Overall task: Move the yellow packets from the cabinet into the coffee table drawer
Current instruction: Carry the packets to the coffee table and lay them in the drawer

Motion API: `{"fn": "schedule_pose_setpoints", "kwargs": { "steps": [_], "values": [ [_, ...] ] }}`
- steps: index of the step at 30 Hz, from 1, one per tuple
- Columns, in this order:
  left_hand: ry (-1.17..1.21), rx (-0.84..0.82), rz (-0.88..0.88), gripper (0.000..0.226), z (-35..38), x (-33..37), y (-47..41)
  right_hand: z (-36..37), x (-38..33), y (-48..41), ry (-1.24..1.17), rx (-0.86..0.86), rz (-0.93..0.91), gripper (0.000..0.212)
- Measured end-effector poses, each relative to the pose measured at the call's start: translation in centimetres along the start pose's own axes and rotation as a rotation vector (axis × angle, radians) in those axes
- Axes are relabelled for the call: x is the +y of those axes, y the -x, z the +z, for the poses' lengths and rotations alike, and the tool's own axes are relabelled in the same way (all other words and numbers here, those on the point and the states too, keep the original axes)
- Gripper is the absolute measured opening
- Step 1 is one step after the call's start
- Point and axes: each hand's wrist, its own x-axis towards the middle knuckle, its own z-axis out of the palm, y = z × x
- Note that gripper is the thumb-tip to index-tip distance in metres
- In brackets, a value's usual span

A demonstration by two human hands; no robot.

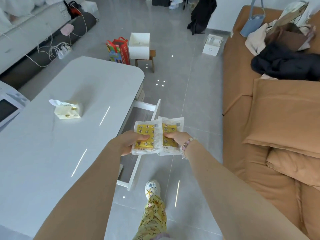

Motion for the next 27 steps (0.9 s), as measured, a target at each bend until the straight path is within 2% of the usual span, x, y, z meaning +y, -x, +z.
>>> {"fn": "schedule_pose_setpoints", "kwargs": {
  "steps": [4, 13, 16, 22, 27],
  "values": [
    [0.010, -0.004, 0.016, 0.031, -2.2, 4.9, -5.1, -0.4, -5.5, -4.5, 0.020, 0.024, 0.001, 0.065],
    [0.029, 0.004, -0.014, 0.031, -7.9, 11.0, -12.3, 1.0, -13.9, -13.4, 0.095, -0.010, 0.066, 0.058],
    [0.057, 0.036, -0.047, 0.030, -9.2, 11.0, -13.6, 1.6, -14.9, -15.5, 0.129, -0.018, 0.096, 0.056],
    [0.222, 0.123, -0.076, 0.026, -11.2, 9.6, -15.9, 3.3, -16.9, -20.0, 0.222, -0.146, 0.092, 0.051],
    [0.397, 0.281, -0.130, 0.032, -11.4, 5.7, -17.1, 6.0, -17.1, -24.1, 0.526, -0.261, 0.123, 0.044]
  ]
}}
